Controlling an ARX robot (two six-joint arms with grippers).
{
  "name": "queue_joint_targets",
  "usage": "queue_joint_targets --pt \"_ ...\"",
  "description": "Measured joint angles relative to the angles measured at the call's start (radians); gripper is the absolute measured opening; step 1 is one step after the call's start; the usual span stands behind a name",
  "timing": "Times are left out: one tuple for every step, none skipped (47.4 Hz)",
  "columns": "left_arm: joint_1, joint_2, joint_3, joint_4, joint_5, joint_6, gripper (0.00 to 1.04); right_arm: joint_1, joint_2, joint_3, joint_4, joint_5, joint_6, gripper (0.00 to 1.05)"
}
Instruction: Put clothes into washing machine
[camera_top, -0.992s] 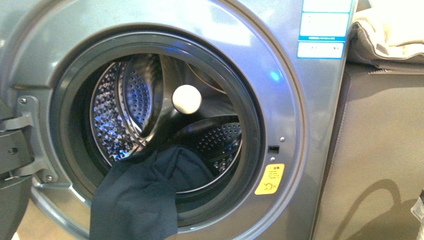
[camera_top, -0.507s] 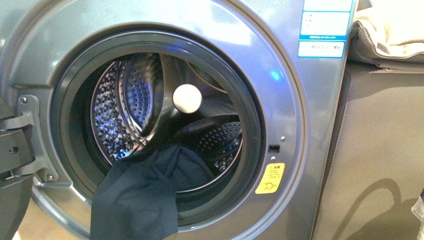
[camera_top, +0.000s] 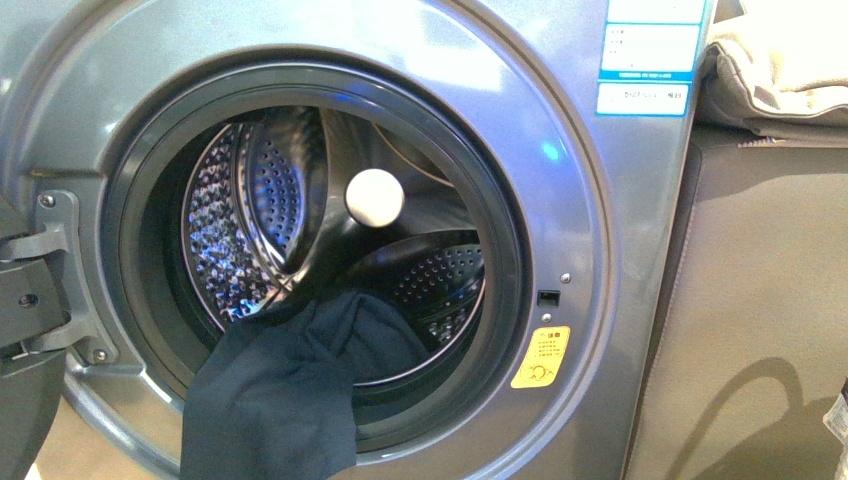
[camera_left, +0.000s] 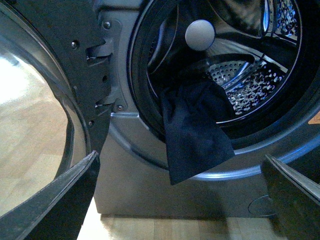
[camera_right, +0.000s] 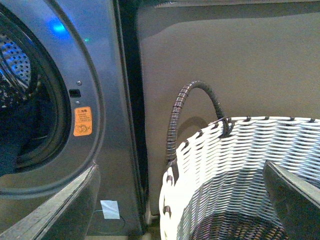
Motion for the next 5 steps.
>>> queue_joint_targets --pt "0.000 0.000 0.000 0.000 0.000 0.000 0.98 0.000 0.000 0.000 0.000 0.000 0.000 0.97" --pt "0.000 0.000 0.000 0.000 0.000 0.000 0.98 0.000 0.000 0.000 0.000 0.000 0.000 0.97" --pt "0.000 0.000 0.000 0.000 0.000 0.000 0.98 0.000 0.000 0.000 0.000 0.000 0.000 0.97" --pt "0.000 0.000 0.000 0.000 0.000 0.000 0.98 0.000 0.000 0.000 0.000 0.000 0.000 0.97" --pt "0.000 0.000 0.000 0.000 0.000 0.000 0.98 0.000 0.000 0.000 0.000 0.000 0.000 0.97"
